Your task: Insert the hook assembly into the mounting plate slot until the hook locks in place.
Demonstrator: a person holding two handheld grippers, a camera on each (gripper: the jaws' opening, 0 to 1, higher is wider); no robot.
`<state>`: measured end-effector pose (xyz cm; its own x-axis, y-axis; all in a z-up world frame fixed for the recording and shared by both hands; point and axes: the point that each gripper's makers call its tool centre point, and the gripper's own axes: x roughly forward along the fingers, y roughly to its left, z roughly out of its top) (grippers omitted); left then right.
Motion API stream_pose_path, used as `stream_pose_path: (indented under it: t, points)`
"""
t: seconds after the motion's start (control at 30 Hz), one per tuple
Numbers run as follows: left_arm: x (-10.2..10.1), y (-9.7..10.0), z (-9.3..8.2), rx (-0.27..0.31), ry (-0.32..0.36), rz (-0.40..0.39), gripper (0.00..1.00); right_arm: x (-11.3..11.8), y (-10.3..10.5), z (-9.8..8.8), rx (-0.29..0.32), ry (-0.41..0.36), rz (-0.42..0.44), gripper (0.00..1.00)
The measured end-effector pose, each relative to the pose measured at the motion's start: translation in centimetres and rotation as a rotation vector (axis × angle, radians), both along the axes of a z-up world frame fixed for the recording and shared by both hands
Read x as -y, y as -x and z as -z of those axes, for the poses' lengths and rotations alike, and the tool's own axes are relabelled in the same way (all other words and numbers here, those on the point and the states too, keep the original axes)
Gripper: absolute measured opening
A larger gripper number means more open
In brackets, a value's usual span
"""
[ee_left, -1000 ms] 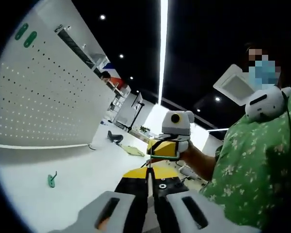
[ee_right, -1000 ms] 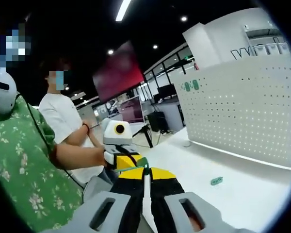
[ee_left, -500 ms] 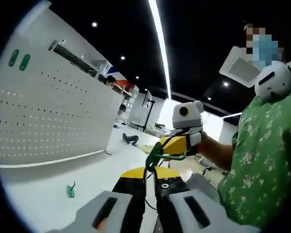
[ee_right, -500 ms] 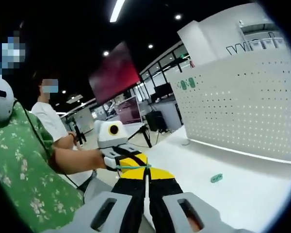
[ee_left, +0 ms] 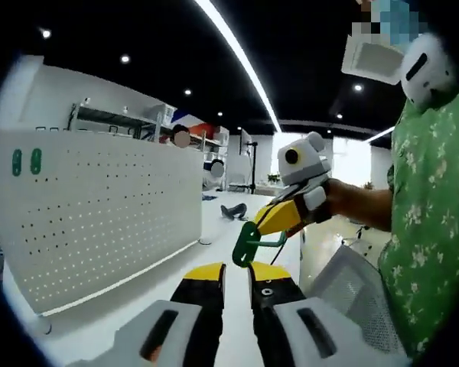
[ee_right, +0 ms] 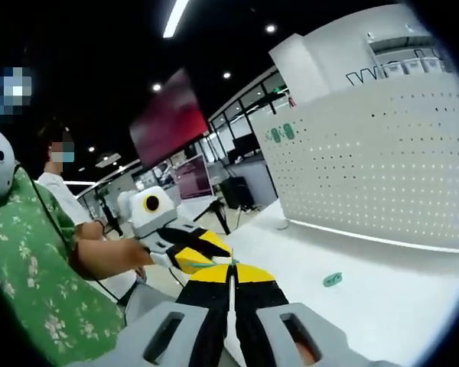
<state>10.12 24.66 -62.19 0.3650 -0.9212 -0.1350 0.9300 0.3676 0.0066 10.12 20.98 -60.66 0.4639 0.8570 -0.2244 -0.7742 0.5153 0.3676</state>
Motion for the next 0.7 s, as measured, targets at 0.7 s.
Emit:
stream_pose_path:
  t: [0.7]
  points:
    - [2.9, -0.6, 0.0, 0.292, -0.21, -0.104, 0.16, 0.9, -2.1, 1.8, -0.09, 0.029, 0.113, 0.0]
